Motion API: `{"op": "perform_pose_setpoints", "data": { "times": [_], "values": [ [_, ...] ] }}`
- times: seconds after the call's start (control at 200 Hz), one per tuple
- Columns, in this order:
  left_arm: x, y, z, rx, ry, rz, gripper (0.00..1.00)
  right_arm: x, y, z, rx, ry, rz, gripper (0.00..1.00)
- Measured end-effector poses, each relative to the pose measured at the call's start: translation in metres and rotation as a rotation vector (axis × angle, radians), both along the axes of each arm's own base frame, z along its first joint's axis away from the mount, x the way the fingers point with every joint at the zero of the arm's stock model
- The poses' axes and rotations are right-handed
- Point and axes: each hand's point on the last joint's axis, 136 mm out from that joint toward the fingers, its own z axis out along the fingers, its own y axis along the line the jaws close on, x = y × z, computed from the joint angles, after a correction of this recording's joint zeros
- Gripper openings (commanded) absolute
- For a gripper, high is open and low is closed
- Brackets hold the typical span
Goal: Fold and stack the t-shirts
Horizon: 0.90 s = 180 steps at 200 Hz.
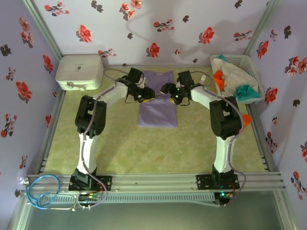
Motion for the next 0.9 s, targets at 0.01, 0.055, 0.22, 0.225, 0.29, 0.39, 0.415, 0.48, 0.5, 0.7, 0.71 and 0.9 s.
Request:
{"op": "perform_pose_setpoints", "data": {
  "times": [0.01,0.055,0.22,0.225,0.29,0.39,0.415,0.48,0.5,0.7,0.71,0.9],
  "values": [
    [0.002,0.001,0.001,0.002,-0.002,0.001,0.42,0.001,-0.001,0.0,0.0,-0.001,-0.001,0.76],
    [0.008,0.005,0.006,0.013,-0.015,0.005,0.42,0.007,-0.005,0.002,0.002,-0.008,-0.011,0.75],
    [0.014,0.025,0.027,0.051,-0.052,0.015,0.43,0.01,-0.015,0.0,-0.014,-0.008,-0.015,0.75],
    [0.014,0.025,0.028,0.052,-0.052,0.015,0.43,0.009,-0.016,0.0,-0.014,-0.007,-0.014,0.75],
    [0.01,0.031,0.038,0.06,-0.07,0.013,0.43,0.006,-0.016,0.0,-0.021,-0.007,-0.005,0.75],
    [-0.006,0.04,0.049,0.067,-0.078,0.006,0.44,-0.01,-0.021,0.002,-0.029,0.0,0.008,0.74],
    [-0.012,0.043,0.049,0.071,-0.075,0.005,0.45,-0.015,-0.022,0.003,-0.032,0.001,0.01,0.74],
    [-0.029,0.051,0.044,0.082,-0.058,0.0,0.46,-0.031,-0.027,0.008,-0.039,0.003,0.019,0.73],
    [-0.036,0.054,0.04,0.088,-0.048,-0.002,0.46,-0.036,-0.028,0.01,-0.041,0.005,0.023,0.73],
    [-0.097,0.081,-0.007,0.145,0.082,-0.012,0.53,-0.082,-0.043,0.021,-0.077,-0.003,0.065,0.71],
    [-0.1,0.082,-0.009,0.147,0.088,-0.013,0.54,-0.085,-0.044,0.021,-0.082,-0.002,0.068,0.71],
    [-0.141,0.095,-0.027,0.145,0.137,-0.008,0.63,-0.126,-0.059,-0.006,-0.143,0.077,0.116,0.66]
  ]
}}
